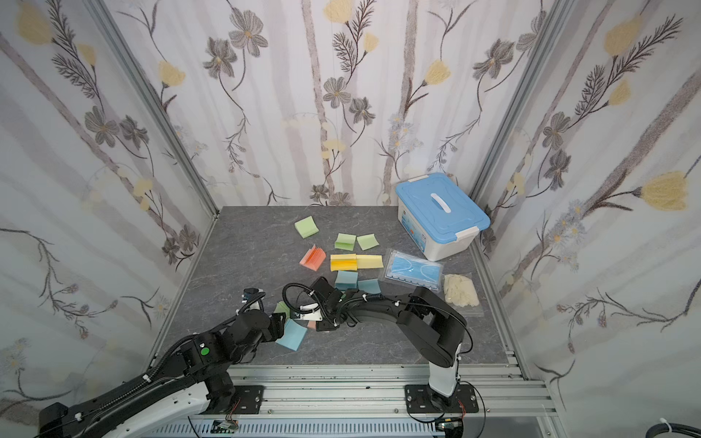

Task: Tear off pages from different memo pads
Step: Pick up the memo pad from the center of the board, then tear off the paper from the memo pad.

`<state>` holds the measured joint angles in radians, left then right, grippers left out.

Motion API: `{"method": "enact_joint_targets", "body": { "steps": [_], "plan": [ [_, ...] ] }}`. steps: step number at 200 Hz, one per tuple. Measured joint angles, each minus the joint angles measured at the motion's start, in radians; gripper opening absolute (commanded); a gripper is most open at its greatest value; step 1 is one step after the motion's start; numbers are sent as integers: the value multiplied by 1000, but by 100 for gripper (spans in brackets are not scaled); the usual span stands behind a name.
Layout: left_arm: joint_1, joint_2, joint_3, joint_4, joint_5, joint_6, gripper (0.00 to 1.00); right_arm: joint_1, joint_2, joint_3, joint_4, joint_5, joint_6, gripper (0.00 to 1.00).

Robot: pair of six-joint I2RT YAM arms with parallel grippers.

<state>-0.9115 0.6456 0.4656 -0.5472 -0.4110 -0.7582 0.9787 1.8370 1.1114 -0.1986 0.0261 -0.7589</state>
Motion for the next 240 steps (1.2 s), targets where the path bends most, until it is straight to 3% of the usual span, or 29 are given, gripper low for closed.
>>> {"method": "enact_joint_targets", "body": {
  "steps": [18, 60, 78, 108, 145, 166, 211, 240],
  "plan": [
    [5, -34, -10, -16, 0, -3, 73, 0, 11, 11, 7, -1, -64, 68],
    [14, -79, -27, -43, 0, -8, 73, 0, 29, 37, 9, -22, -174, 45],
    [18, -97, -34, -56, 0, -8, 73, -1, 29, 50, -7, -49, -204, 32],
    [24, -120, -47, -62, 1, -8, 73, -1, 27, 81, -66, -82, -230, 0],
    [29, -132, -57, -57, 15, -3, 73, -31, -32, 87, -124, -128, -226, 0],
    [29, -126, -63, -26, 42, 18, 79, -50, -91, 86, -129, -160, -196, 0],
    [30, -66, -63, 151, 192, 95, 93, -84, -227, 67, -130, -239, -97, 0],
    [30, -32, -52, 266, 283, 136, 97, -89, -309, 44, -138, -282, -33, 0]
  ]
}}
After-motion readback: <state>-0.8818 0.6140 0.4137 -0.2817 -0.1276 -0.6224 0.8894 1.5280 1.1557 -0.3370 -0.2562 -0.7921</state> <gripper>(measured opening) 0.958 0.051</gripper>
